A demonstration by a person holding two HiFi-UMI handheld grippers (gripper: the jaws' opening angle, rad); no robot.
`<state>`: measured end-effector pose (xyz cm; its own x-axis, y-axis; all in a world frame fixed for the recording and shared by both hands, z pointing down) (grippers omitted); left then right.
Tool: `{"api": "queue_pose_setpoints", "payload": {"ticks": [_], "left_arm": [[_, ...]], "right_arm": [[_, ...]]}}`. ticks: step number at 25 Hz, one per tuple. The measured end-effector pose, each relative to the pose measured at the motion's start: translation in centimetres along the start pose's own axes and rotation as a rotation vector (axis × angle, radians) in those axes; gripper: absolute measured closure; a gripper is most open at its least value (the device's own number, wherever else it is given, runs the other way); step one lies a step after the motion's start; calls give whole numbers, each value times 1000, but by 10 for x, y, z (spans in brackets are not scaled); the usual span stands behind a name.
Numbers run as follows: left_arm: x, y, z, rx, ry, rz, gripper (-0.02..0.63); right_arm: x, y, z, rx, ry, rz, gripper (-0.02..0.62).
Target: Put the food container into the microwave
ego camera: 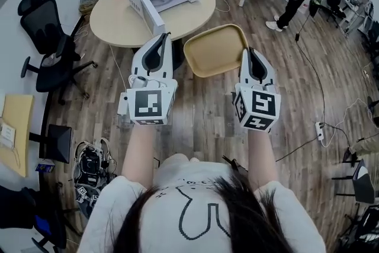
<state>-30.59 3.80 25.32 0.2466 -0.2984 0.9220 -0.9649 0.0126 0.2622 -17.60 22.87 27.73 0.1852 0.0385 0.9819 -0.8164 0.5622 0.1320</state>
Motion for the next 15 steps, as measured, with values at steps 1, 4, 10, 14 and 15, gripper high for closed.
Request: {"api": "queue_pose_setpoints", "payload": {"ticks": [1, 4, 10, 14, 15], "left_arm": [[2, -5, -1, -1, -5, 4, 597], [9, -19, -3, -4, -8, 15, 597], [32, -57, 3, -11, 3, 36, 597], [48, -97, 6, 2, 12, 28, 597], [52, -107, 7, 5, 16, 27, 597]], "right_arm": [[3, -5, -2, -4, -4, 2, 555], [11, -22, -9, -12, -22, 12, 556], [31, -60, -15, -31, -46, 28, 555], [40, -95, -24, -24, -47, 27, 555], [43, -106, -28, -19, -47, 29, 555]]}}
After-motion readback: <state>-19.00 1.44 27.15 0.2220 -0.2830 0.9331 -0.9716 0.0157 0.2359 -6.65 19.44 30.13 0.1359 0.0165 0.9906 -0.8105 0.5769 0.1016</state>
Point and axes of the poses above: the fingertips, and each gripper's own axes: y backward along the fingers, z to its left, x out of its underside, the point moved 5 cm from there along y, backward along the fingers, and after that the axes turned 12 degrees about x, right-handed, at the moved point
